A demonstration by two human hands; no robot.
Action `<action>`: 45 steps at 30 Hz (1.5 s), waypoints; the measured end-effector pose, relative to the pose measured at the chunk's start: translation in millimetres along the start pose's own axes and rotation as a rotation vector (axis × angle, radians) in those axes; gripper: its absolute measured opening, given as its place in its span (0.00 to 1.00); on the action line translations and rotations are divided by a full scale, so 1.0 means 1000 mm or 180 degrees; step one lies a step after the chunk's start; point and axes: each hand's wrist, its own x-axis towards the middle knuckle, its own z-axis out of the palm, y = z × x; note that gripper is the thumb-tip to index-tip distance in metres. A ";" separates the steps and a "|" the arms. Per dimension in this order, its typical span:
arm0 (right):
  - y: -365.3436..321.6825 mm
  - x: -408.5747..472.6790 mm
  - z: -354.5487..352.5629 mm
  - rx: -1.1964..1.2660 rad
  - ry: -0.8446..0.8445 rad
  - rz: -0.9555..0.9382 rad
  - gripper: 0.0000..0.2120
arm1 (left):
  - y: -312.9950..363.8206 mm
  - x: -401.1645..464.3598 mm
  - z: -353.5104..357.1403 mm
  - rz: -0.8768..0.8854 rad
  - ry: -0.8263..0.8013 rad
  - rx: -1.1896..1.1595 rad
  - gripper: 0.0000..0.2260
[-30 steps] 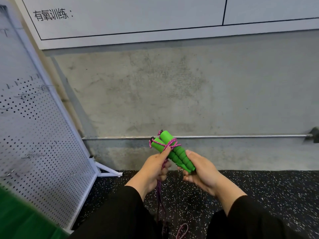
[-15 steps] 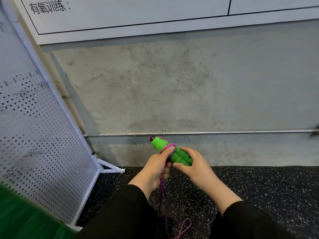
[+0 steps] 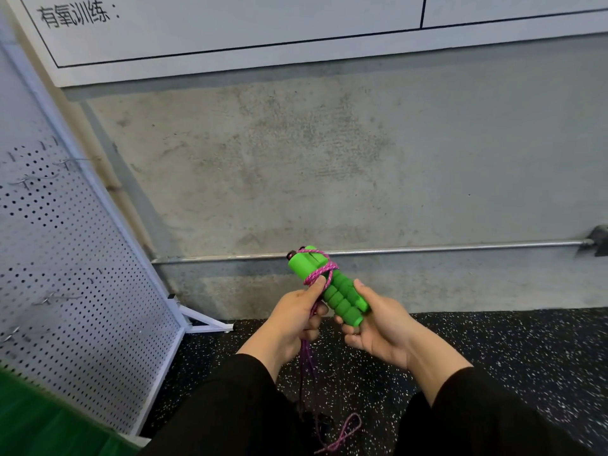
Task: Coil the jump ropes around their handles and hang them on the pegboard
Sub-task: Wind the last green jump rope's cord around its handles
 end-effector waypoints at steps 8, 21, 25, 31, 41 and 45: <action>0.004 0.005 -0.002 -0.2373 0.1124 -0.1105 0.12 | -0.001 0.000 -0.001 -0.0254 0.0002 0.0175 0.26; 0.024 0.008 0.005 -0.4431 0.1219 -0.2108 0.30 | -0.005 0.000 -0.006 -0.0683 0.0332 -0.0203 0.20; 0.024 0.008 0.008 -0.3765 0.1074 -0.2114 0.25 | -0.004 0.003 -0.011 -0.0561 0.0393 -0.0241 0.17; 0.009 -0.001 0.019 -0.0457 0.0492 -0.0308 0.25 | -0.001 0.000 -0.010 -0.0259 0.0059 -0.0125 0.14; 0.006 0.003 0.006 -0.2254 0.1102 -0.1208 0.15 | -0.002 -0.002 -0.010 -0.0237 0.0087 -0.0037 0.25; 0.014 0.007 0.003 -0.3423 0.1259 -0.1424 0.28 | 0.000 -0.003 -0.010 -0.0312 0.0065 0.0013 0.23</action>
